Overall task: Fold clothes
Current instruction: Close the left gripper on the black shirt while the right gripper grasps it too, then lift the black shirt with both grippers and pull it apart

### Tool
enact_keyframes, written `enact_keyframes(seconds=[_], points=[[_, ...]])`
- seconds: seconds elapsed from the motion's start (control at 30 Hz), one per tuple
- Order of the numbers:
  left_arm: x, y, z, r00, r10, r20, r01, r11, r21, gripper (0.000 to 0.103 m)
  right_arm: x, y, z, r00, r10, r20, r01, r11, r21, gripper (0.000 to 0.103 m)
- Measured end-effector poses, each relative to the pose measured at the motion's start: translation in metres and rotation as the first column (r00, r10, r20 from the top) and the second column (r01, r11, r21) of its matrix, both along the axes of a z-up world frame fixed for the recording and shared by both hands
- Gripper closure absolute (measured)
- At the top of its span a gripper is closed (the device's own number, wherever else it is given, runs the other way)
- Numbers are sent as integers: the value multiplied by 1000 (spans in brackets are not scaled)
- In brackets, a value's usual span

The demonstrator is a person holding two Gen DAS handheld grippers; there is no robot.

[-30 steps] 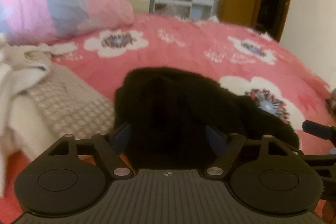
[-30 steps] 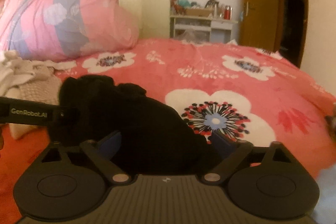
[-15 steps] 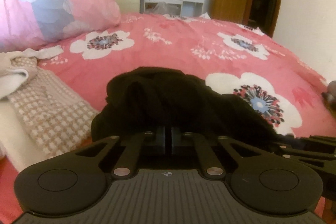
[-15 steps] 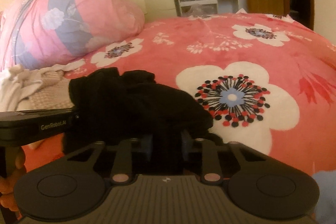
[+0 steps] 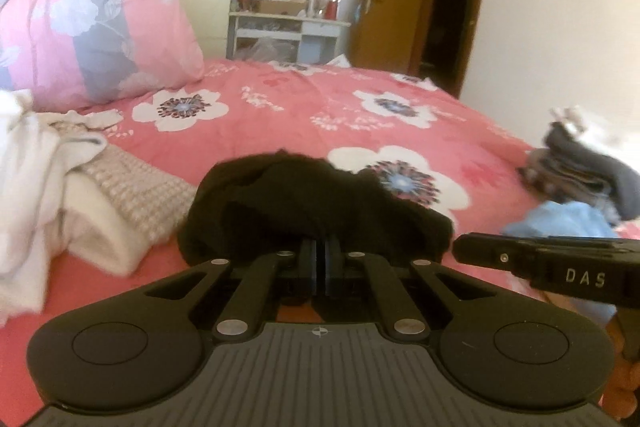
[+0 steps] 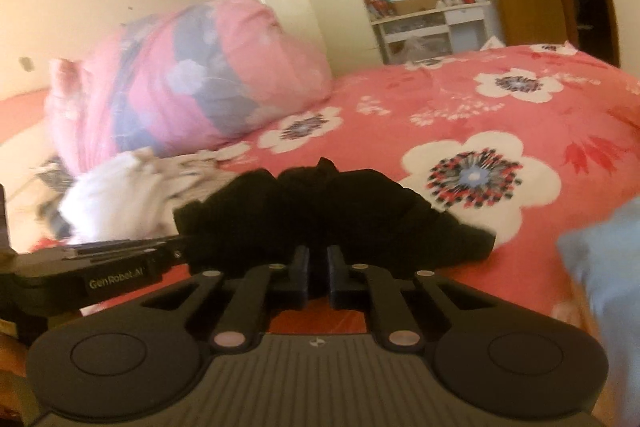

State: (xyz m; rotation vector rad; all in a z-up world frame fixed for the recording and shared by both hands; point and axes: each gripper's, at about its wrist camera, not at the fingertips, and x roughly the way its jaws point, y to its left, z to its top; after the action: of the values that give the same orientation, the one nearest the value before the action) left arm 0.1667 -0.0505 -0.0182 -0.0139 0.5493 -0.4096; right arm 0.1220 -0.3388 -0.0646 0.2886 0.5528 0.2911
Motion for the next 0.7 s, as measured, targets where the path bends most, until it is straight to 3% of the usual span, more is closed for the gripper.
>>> enact_keyframes(seconds=[0.17, 0.33, 0.43, 0.53, 0.6, 0.63, 0.67, 0.7], points=[[-59, 21, -4, 999, -34, -21, 34, 999, 6, 102, -63, 2, 3, 998, 63, -13, -62, 997, 54, 93], [-105, 47, -22, 995, -47, -94, 47, 999, -1, 103, -126, 6, -10, 991, 113, -72, -109, 992, 65, 93], [-119, 60, -33, 988, -72, -134, 73, 997, 4, 102, -146, 8, -25, 978, 133, -158, -124, 990, 66, 93], [-127, 73, -37, 983, -79, -165, 78, 997, -15, 100, -153, 9, -27, 977, 120, -177, -117, 993, 29, 93], [-126, 80, -33, 986, -69, -153, 64, 997, -37, 86, -150, 7, -20, 983, 98, -153, -96, 995, 20, 88], [-123, 81, -30, 989, -57, -139, 51, 998, -46, 70, -143, 6, -15, 988, 82, -134, -81, 997, 14, 86], [-120, 81, -27, 991, -45, -124, 38, 998, -55, 58, -135, 6, -9, 991, 65, -114, -65, 998, 7, 75], [-116, 82, -24, 993, -32, -110, 25, 998, -65, 53, -125, 7, -6, 995, 53, -86, -54, 999, -7, 55]])
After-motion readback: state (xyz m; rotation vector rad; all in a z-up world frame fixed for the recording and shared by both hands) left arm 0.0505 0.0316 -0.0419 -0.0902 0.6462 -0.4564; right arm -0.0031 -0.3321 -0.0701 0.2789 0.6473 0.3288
